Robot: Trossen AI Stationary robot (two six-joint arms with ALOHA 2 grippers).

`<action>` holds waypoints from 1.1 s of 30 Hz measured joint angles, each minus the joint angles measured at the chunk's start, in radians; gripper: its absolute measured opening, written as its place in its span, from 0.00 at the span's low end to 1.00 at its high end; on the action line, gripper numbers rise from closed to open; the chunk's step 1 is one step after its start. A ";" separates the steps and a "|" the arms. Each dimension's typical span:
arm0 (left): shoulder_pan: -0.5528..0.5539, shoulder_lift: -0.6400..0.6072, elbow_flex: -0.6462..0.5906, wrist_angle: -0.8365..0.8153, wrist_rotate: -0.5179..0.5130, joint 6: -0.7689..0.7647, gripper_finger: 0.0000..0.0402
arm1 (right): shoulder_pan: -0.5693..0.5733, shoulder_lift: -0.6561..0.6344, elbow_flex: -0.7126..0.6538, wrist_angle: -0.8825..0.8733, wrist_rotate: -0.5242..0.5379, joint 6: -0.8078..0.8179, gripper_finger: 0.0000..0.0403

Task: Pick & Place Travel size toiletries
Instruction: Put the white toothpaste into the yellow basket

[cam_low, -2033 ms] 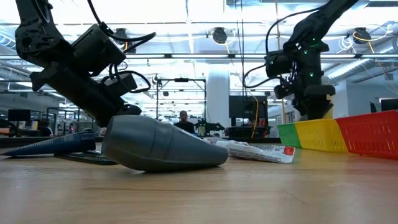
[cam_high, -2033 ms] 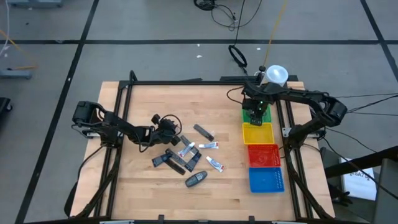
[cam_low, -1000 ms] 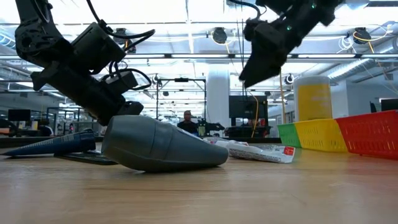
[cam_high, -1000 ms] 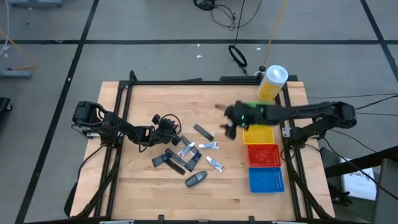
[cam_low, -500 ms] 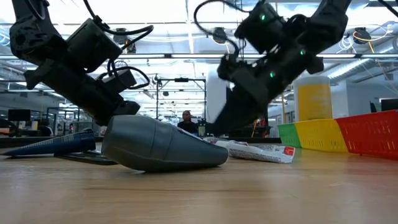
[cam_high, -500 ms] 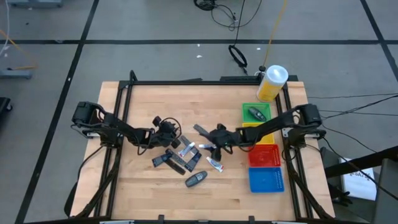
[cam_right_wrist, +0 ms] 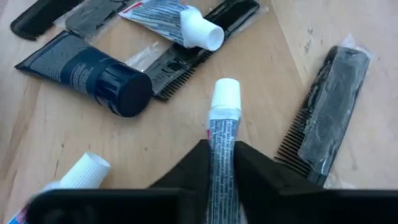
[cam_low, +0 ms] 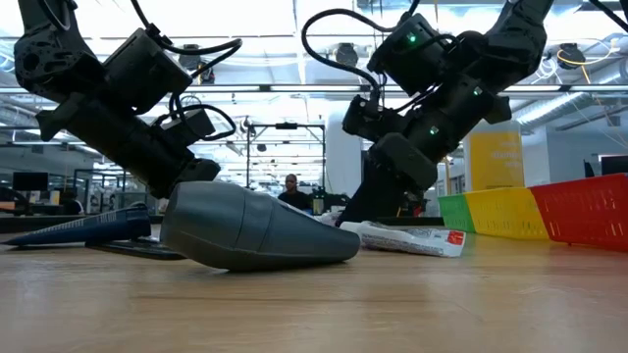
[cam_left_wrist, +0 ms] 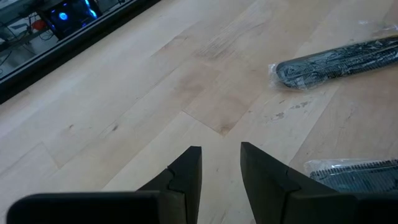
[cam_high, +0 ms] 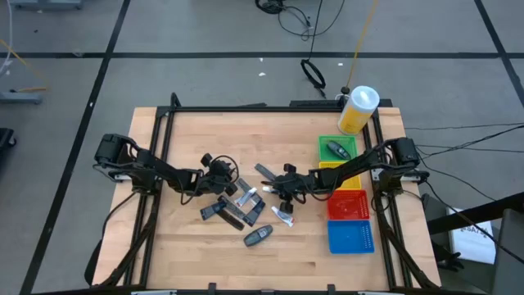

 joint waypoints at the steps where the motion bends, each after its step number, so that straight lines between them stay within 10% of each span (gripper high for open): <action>1: 0.000 0.000 0.000 0.000 0.000 0.000 0.28 | 0.000 -0.005 0.000 -0.014 -0.016 -0.005 0.08; 6: 0.000 0.000 0.000 -0.006 0.001 0.000 0.28 | 0.001 -0.137 0.017 -0.225 -0.050 -0.021 0.03; 18: -0.002 0.000 0.000 -0.023 0.001 -0.013 0.28 | -0.109 -0.652 0.062 -1.353 -0.043 0.059 0.03; 33: -0.002 0.000 0.000 -0.022 -0.012 -0.017 0.28 | -0.240 -0.549 -0.097 -1.164 -0.073 -0.207 0.15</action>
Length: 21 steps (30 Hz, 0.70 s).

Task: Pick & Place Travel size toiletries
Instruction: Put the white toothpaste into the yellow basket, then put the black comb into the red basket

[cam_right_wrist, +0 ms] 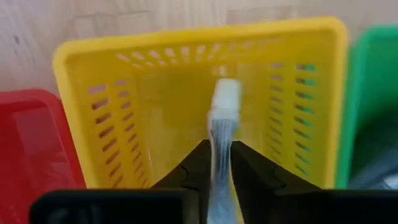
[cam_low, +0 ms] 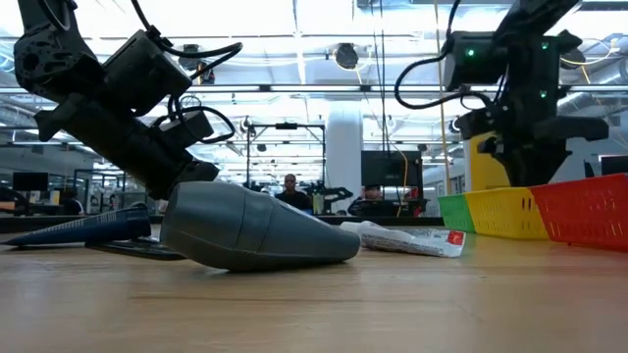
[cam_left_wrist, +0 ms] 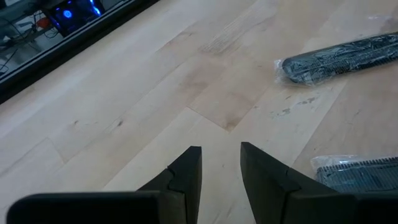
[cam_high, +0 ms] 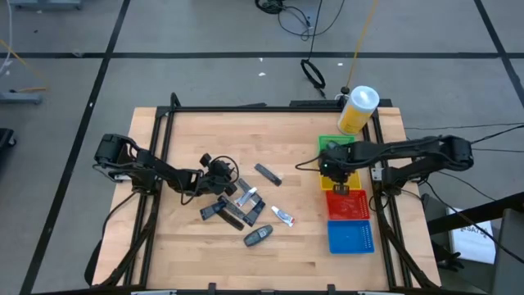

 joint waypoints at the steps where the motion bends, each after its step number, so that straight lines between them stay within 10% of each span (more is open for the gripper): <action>1: 0.000 0.000 0.000 0.000 0.000 0.000 0.28 | 0.000 0.009 0.000 0.001 0.003 -0.007 0.16; 13: 0.000 0.000 0.000 0.001 0.000 0.000 0.28 | 0.004 -0.020 0.187 -0.044 0.196 0.190 0.40; 21: 0.000 0.000 0.000 0.002 -0.001 -0.008 0.28 | 0.004 0.043 0.175 0.670 -0.017 0.281 0.50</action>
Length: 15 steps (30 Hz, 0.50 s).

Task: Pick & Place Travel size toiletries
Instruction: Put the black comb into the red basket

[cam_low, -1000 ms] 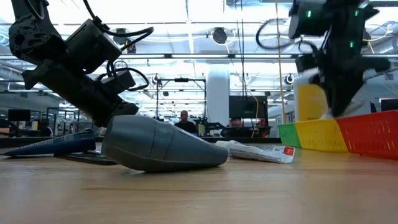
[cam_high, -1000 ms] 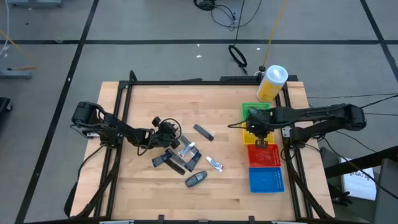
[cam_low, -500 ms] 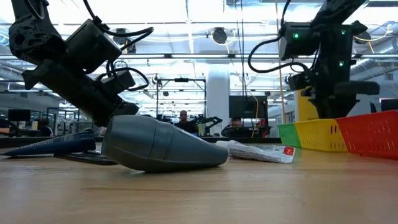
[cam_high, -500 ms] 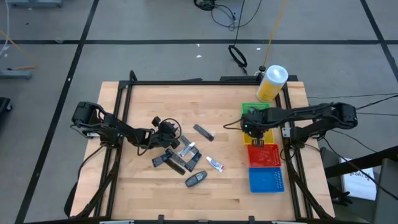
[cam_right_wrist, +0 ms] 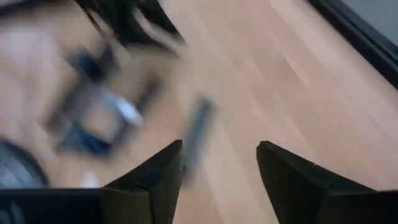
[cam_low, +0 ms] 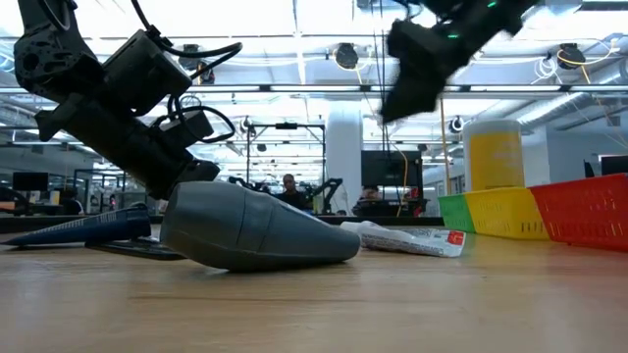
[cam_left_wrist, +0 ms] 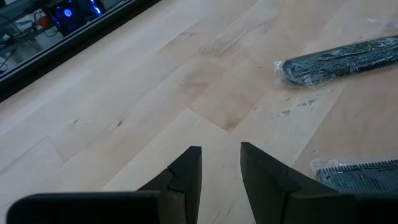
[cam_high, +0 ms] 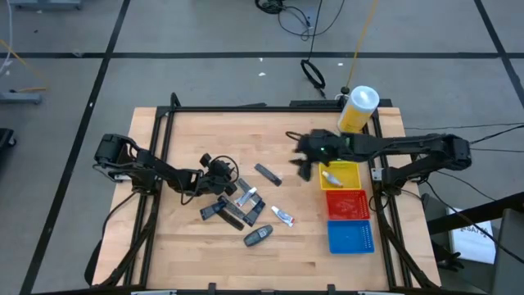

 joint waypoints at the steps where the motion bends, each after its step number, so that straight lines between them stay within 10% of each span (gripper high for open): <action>1: 0.000 0.000 0.000 0.001 0.000 -0.002 0.28 | 0.000 0.031 -0.010 0.070 -0.018 0.013 0.52; 6: 0.003 0.000 0.000 0.071 0.094 0.037 0.28 | -0.014 0.239 -0.014 0.285 -0.090 0.108 0.61; 15: 0.129 0.085 0.084 0.274 0.584 0.145 0.20 | -0.140 0.485 0.015 0.316 -0.322 0.227 0.69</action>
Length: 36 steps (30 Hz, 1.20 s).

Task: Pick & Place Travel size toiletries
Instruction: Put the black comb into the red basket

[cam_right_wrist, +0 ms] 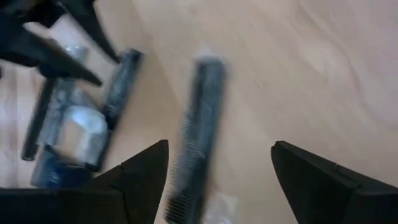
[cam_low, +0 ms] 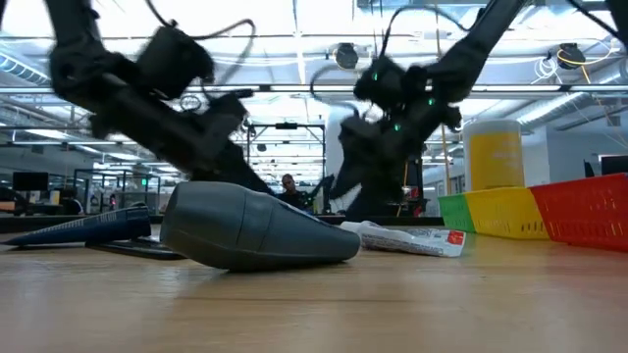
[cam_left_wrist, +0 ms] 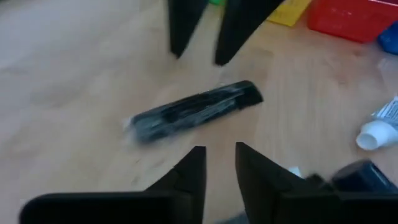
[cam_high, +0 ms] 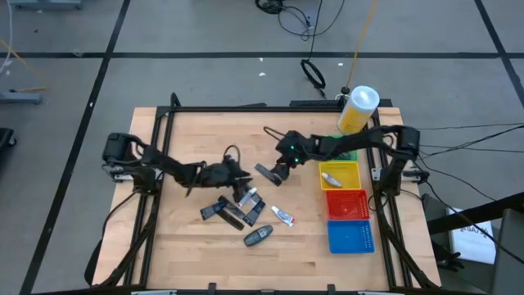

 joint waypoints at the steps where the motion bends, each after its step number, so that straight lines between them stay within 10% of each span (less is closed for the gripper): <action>1: 0.019 0.032 0.028 0.000 0.045 0.011 0.17 | -0.012 0.018 0.000 0.004 -0.024 0.001 0.69; 13: 0.126 0.260 0.363 -0.359 0.278 0.089 0.01 | -0.031 0.085 0.002 0.038 -0.154 0.025 0.66; 27: 0.127 0.305 0.368 -0.284 0.244 0.092 0.02 | 0.003 0.098 0.001 0.036 -0.214 0.042 0.57; 36: 0.113 0.305 0.367 -0.283 0.222 0.097 0.03 | 0.017 0.100 -0.001 0.046 -0.198 0.022 0.35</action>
